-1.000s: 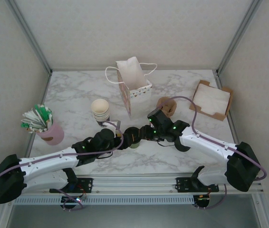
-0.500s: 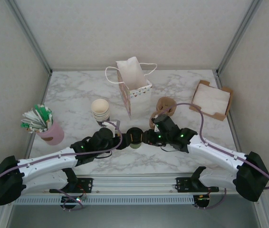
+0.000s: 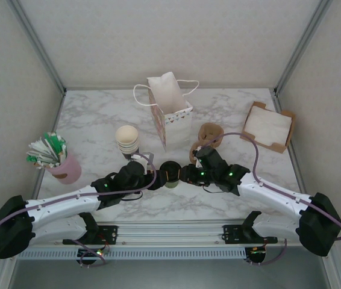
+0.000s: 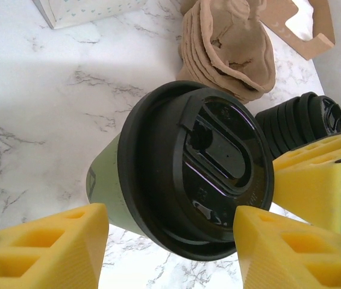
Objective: Pack the takeout coffee
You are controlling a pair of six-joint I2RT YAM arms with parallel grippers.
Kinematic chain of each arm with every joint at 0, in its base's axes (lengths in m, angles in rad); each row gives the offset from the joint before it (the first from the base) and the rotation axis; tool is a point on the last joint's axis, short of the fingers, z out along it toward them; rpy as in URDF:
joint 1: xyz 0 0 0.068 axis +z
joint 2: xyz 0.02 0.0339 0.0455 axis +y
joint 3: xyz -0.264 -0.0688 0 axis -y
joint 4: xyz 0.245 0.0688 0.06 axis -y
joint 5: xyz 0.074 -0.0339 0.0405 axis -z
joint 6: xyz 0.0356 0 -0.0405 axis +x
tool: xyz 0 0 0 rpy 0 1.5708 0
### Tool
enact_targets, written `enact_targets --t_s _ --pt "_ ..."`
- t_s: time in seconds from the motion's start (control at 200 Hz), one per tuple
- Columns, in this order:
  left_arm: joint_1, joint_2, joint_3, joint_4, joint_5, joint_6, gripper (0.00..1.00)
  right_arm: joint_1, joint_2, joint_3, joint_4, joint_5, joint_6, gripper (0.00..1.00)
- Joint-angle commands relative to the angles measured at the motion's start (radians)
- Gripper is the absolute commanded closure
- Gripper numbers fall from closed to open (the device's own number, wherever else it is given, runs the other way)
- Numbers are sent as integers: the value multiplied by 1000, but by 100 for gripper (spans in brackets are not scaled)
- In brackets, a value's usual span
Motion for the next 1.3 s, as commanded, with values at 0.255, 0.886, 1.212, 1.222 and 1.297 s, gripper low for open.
enact_targets --t_s 0.255,0.886,1.212,1.222,1.297 --pt "9 14 5 29 15 -10 44 -6 47 -58 71 -10 33 74" --pt "12 32 -4 49 16 -13 45 -2 127 -114 30 18 62 75" --pt "17 24 -12 52 16 -17 46 4 175 -93 6 36 54 76" --pt "17 24 -12 52 16 -17 46 4 175 -92 4 36 53 76" --pt "18 18 -12 51 16 -17 46 6 172 -82 -5 38 50 76"
